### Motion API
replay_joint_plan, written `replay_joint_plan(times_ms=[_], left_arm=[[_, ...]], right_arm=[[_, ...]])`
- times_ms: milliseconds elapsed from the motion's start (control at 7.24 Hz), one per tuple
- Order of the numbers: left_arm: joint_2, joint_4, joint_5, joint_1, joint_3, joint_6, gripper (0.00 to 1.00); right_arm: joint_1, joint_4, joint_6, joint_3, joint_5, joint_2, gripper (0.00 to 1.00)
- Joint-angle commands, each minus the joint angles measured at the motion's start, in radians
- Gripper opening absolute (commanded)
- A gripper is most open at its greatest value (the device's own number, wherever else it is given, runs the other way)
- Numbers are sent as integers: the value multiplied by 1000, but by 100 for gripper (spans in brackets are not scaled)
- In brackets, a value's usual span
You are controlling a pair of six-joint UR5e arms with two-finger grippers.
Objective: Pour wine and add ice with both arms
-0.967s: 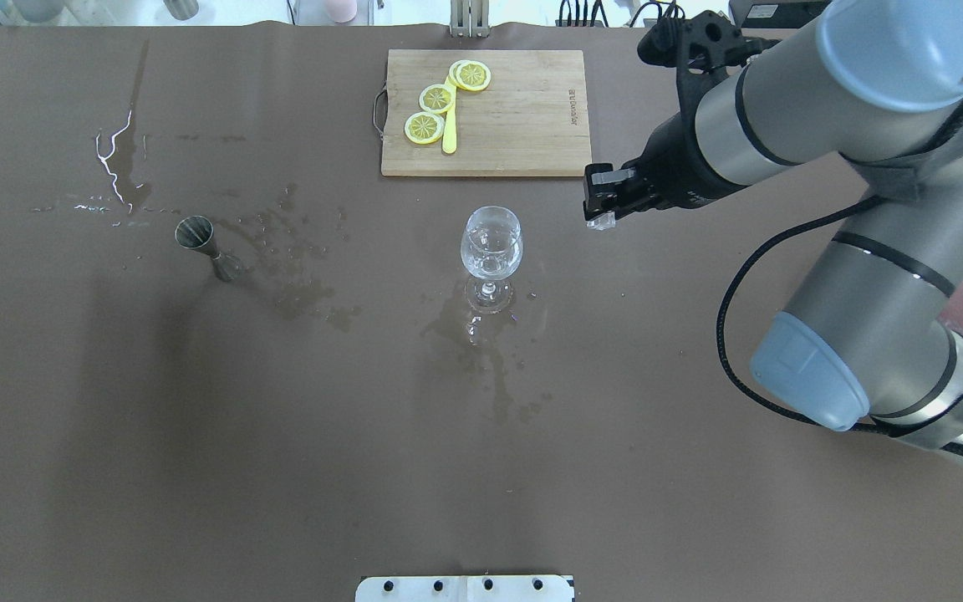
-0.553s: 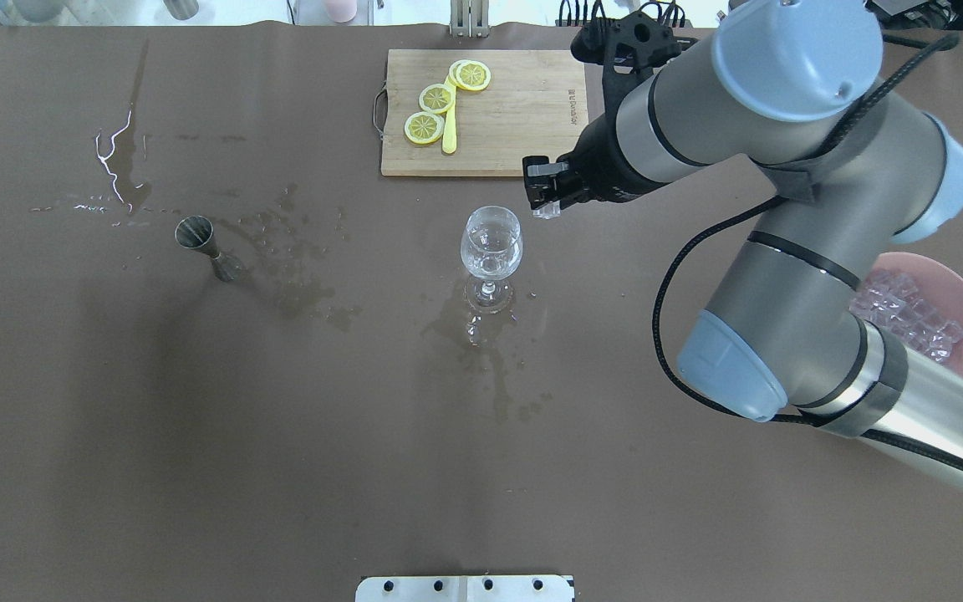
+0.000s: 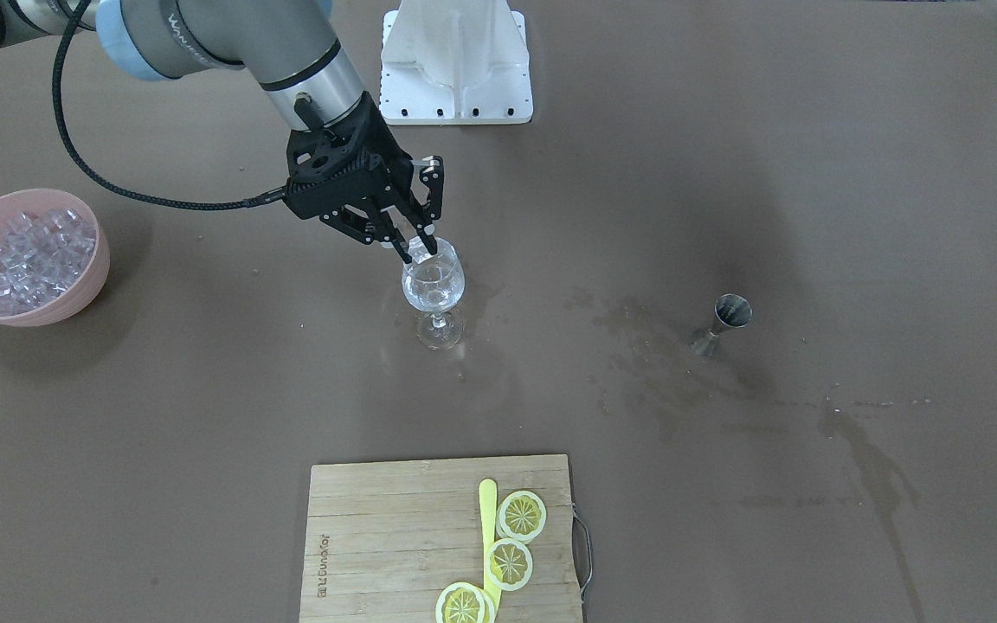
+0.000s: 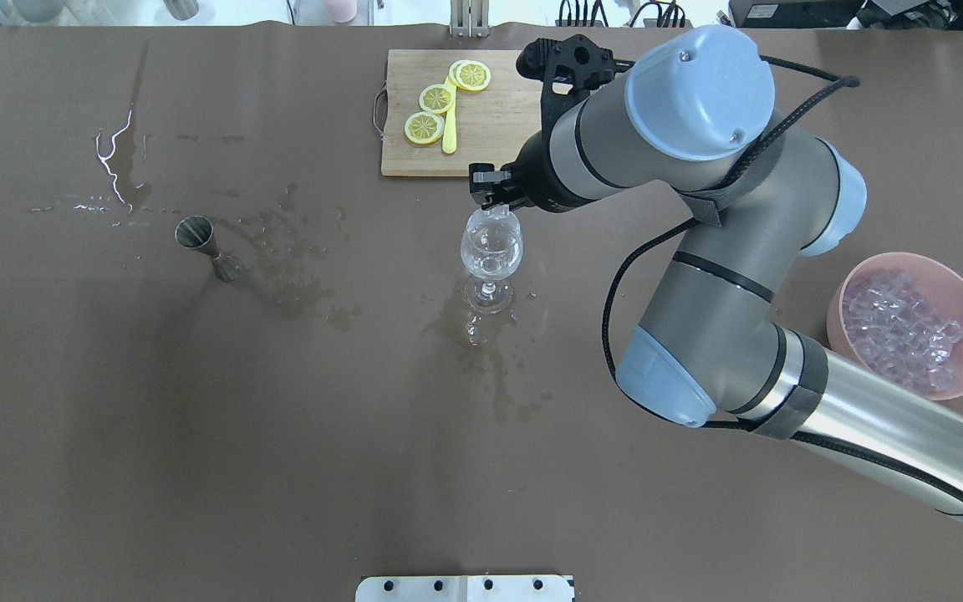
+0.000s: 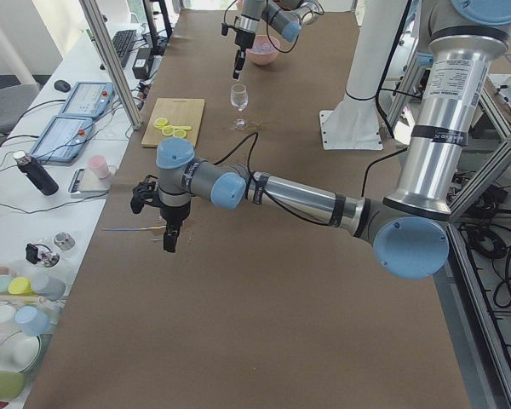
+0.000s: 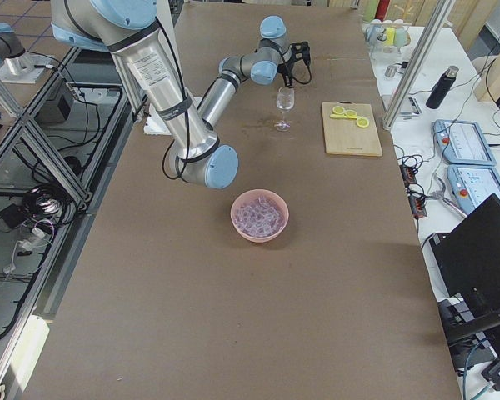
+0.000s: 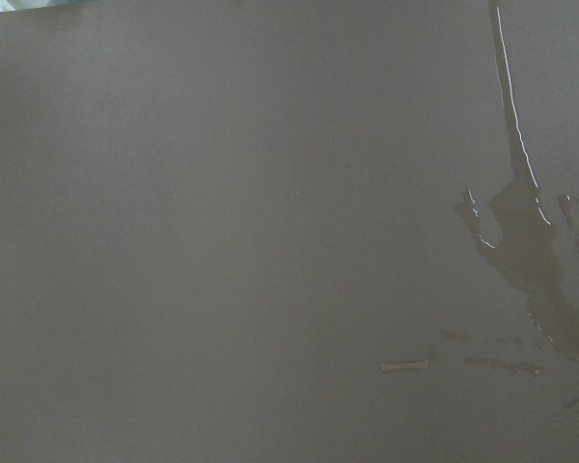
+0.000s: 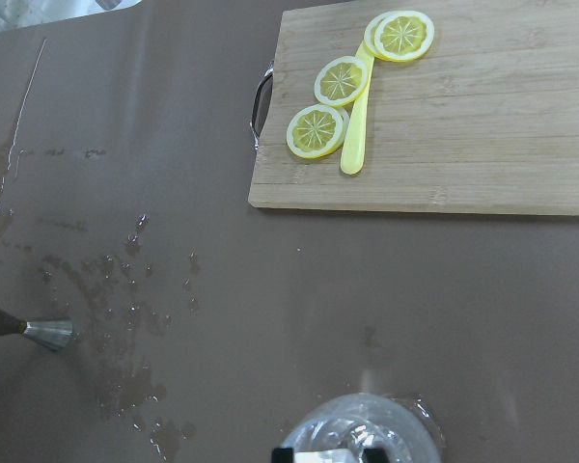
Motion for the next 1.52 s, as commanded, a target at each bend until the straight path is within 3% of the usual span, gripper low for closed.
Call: replay_joint_plan(times_ms=[0, 276, 414, 553, 829, 1105, 1381], left_arm=[[-4, 2, 0, -1, 0, 1, 98], [-4, 2, 0, -1, 1, 1, 98], [-6, 4, 0, -1, 3, 1, 98], [-10, 4, 2, -1, 4, 1, 98], [-13, 5, 0, -1, 4, 1, 98], [-21, 22, 0, -7, 3, 27, 98], [-88, 175, 2, -76, -5, 219, 98]], right_arm=[[-7, 3, 4, 4, 1, -4, 0], [-6, -3, 1, 21, 8, -20, 0], [-6, 0, -12, 21, 14, -31, 41], [-6, 0, -15, 23, 12, -33, 99], [-6, -17, 2, 44, 26, -34, 100], [80, -202, -28, 113, 99, -30, 100], [260, -413, -268, 166, 265, -80, 100]])
